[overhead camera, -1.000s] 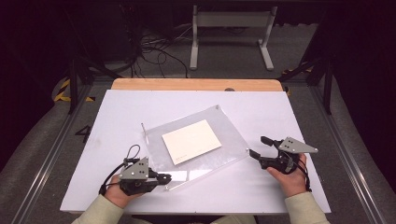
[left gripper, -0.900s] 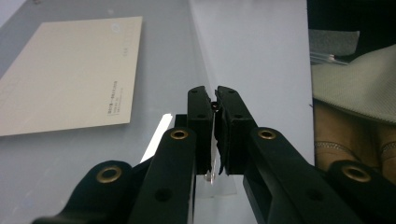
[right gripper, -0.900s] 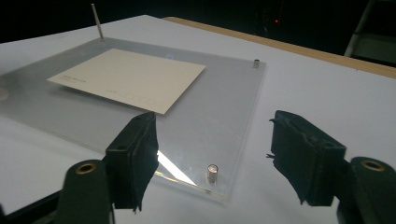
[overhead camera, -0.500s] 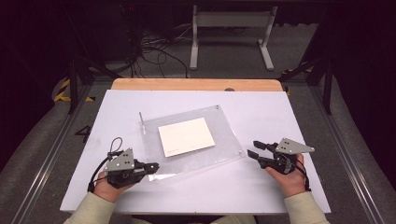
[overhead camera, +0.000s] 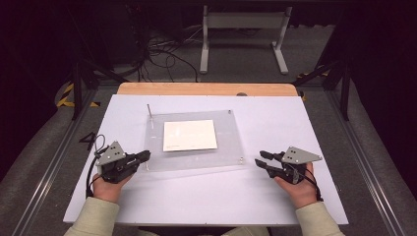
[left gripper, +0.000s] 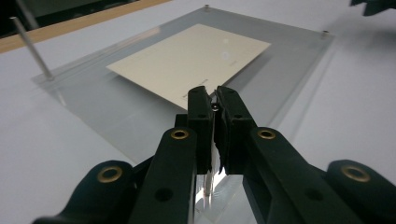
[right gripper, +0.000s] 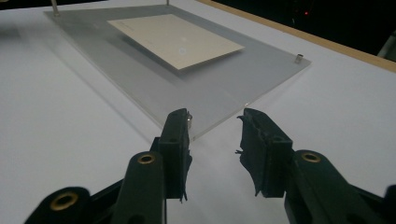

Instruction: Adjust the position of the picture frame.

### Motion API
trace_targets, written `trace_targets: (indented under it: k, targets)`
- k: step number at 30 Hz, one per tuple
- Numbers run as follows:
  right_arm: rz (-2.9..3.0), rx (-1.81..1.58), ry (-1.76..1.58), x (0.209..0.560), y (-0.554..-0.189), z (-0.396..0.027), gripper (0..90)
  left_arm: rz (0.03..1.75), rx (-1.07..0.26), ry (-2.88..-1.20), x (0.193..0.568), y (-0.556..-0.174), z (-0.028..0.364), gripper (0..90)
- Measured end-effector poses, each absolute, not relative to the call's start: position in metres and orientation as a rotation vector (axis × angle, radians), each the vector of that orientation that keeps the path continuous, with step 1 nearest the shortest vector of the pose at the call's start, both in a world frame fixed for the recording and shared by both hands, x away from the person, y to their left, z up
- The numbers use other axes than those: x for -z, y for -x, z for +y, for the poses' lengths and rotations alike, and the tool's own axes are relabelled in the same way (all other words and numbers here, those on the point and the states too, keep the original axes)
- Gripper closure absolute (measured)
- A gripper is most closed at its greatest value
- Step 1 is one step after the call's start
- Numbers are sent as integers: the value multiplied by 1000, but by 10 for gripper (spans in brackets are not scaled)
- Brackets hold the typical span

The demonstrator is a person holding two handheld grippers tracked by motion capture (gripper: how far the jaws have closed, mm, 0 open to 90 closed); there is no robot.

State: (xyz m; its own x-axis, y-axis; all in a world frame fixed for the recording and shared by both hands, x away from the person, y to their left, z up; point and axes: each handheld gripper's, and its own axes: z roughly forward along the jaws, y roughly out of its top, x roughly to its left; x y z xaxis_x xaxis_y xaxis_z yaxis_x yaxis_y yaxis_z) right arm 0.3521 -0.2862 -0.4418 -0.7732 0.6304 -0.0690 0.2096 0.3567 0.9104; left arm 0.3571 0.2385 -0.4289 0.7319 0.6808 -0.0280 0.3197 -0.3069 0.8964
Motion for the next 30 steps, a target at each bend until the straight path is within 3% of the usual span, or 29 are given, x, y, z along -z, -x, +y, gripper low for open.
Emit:
trace_targets:
  k: [9, 16, 18, 20, 23, 30]
  targets:
    - [2266, -1353, -716, 442, -358, -269, 623, 890, -505, -1917, 443, -366, 243, 852]
    - [2344, -1363, -734, 445, -368, -254, 675, 905, -460, -1923, 450, -367, 245, 836]
    - [2354, -1366, -732, 445, -369, -251, 675, 909, -457, -1910, 450, -367, 246, 796]
    - [2383, -1357, -715, 446, -373, -244, 680, 900, -453, -1887, 449, -365, 247, 657]
    - [2436, -1313, -695, 448, -380, -231, 696, 905, -452, -1868, 447, -362, 249, 537]
    - [2516, -1238, -674, 457, -393, -216, 710, 940, -443, -1805, 446, -356, 261, 420]
